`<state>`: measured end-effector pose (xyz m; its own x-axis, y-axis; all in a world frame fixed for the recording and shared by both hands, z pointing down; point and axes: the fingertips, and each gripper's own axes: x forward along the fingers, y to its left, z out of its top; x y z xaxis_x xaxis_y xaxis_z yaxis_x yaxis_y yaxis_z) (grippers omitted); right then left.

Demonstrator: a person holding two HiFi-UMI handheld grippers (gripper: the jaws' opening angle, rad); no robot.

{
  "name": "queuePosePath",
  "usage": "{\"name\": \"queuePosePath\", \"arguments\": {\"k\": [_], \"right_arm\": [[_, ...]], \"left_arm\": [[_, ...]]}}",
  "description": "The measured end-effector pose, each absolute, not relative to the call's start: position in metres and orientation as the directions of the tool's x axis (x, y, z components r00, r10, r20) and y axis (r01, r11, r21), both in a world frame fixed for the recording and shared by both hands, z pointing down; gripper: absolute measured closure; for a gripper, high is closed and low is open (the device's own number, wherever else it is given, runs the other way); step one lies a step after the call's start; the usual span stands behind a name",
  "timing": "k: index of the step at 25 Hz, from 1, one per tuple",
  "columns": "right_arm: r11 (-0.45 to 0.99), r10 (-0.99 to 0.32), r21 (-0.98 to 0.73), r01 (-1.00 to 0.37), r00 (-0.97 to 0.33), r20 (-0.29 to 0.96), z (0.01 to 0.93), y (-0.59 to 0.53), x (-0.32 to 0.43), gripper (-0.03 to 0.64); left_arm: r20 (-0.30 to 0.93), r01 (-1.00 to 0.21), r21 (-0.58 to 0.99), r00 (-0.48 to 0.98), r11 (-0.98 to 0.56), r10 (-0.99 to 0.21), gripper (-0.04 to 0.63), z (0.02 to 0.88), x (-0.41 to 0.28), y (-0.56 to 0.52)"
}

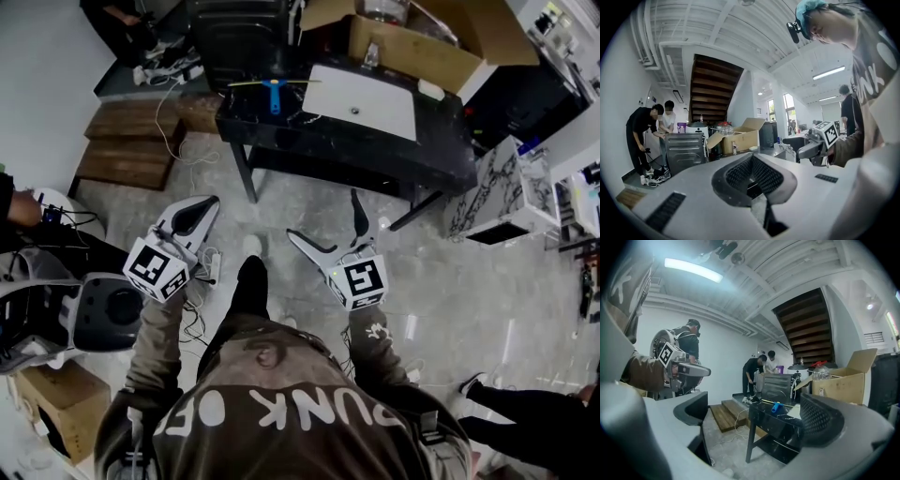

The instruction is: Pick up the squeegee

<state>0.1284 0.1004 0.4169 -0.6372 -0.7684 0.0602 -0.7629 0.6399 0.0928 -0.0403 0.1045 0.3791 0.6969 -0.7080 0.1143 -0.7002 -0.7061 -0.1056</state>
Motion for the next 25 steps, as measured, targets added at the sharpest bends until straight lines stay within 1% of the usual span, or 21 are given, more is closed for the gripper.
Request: {"name": "queuePosePath", "arguments": {"k": [10, 14, 17, 25], "right_arm": [[0.607, -0.795, 0.086, -0.79, -0.601, 0.082, 0.436, -0.03, 0.107, 0.021], [0.581, -0.813, 0.083, -0.81, -0.572, 0.111, 0.442, -0.101, 0.091, 0.021], [0.557, -0.826, 0.062, -0.828, -0.544, 0.145, 0.45, -0.151, 0.078, 0.021], [0.503, -0.839, 0.031, -0.864, -0.48, 0.257, 0.491, -0.283, 0.038, 0.021]], "left_arm": [[0.105, -0.692, -0.075, 0.71, -0.718, -0.696, 0.592, 0.405, -0.063, -0.032], [0.119, -0.682, -0.093, 0.716, -0.725, -0.688, 0.592, 0.411, -0.08, -0.1], [0.134, -0.663, -0.096, 0.731, -0.742, -0.67, 0.592, 0.415, -0.091, -0.144], [0.146, -0.624, -0.035, 0.769, -0.78, -0.622, 0.592, 0.436, -0.114, -0.253]]}}
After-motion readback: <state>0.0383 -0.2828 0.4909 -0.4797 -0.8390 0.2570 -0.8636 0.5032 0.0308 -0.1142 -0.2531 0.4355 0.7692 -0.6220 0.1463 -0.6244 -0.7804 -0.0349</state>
